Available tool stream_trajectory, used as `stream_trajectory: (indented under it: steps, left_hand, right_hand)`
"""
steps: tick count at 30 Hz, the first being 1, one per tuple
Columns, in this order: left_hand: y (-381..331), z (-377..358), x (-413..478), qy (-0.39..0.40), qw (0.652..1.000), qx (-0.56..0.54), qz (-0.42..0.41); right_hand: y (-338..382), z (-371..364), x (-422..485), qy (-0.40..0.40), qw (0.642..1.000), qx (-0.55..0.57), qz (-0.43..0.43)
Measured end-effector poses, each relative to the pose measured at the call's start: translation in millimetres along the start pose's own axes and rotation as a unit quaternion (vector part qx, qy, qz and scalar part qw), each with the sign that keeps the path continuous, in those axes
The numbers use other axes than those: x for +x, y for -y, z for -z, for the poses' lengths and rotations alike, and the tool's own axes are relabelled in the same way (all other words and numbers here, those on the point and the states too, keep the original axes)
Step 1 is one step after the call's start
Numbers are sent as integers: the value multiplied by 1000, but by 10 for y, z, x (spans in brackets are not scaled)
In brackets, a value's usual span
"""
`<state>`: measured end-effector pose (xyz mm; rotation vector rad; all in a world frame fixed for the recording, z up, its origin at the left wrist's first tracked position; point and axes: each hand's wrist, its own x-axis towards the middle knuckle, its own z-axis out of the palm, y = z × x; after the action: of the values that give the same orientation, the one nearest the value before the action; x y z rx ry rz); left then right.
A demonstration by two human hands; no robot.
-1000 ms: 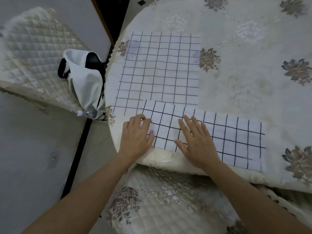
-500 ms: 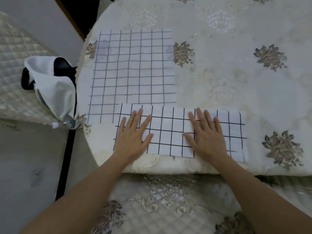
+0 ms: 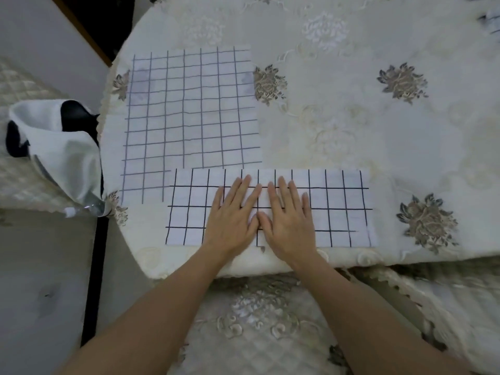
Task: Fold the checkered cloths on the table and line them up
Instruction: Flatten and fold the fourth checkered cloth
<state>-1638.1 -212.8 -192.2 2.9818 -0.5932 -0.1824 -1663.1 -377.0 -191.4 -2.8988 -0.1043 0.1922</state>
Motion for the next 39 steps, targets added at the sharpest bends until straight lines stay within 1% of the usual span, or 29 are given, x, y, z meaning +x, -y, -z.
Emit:
stream_trajectory:
  steps: [2,4,7,9,12,15,16,18,19,21,24,27,31,36,39]
  left_hand:
    - [94,-34,-43,8,1000,4,13]
    - [199,-26,-92,5,1000,-2,26]
    - [280,-10,-137,-7,999,-9,38]
    - [282,4,-128,-4,999,-9,39]
    - [248,25,-90,-9,999,-10,51]
    - [177,118,39,-36,997,-8,68]
    - [137,171,107,-44,996,-9,76]
    - [8,277,266,-60,996,-3,73]
    - [-82,327,345,-72,996,5,53]
    - [-292,402,506,-88,996,27,-13]
    - [-650,465,769,-77,986,53,-140]
    - [-998,454,1028,-48,962,70,-261]
    - [-1368,425,1269,-5,918,83,-389]
    - [-1678,377,1492,18,867,56,-495]
    - [-1735,332,1594,17,845,56,-532]
  right_hand:
    - [-238,18,-49,7,1000,-28,2]
    - [-626,80,-88,13,999,-51,-5]
    - [-1199,257,-97,23,997,-44,-63]
    - [-1453,355,-110,23,995,-49,-84]
    - [-1617,409,-119,31,995,-54,-81]
    - [-1631,458,-69,42,995,-36,-79]
    - [-1621,497,-62,40,996,-20,-81]
    - [-1603,604,-84,0,995,22,-99]
    - [-1598,659,-109,-29,992,40,-117]
    - [-1568,746,-171,-78,985,45,-149]
    - [-1518,793,-279,-107,979,32,-173]
    - [-1483,801,-385,-96,975,39,-196]
    - [-1424,776,-494,-74,963,104,-238]
    - [-1365,744,-557,-36,948,112,-294]
    - [-1306,743,-577,-30,945,93,-312]
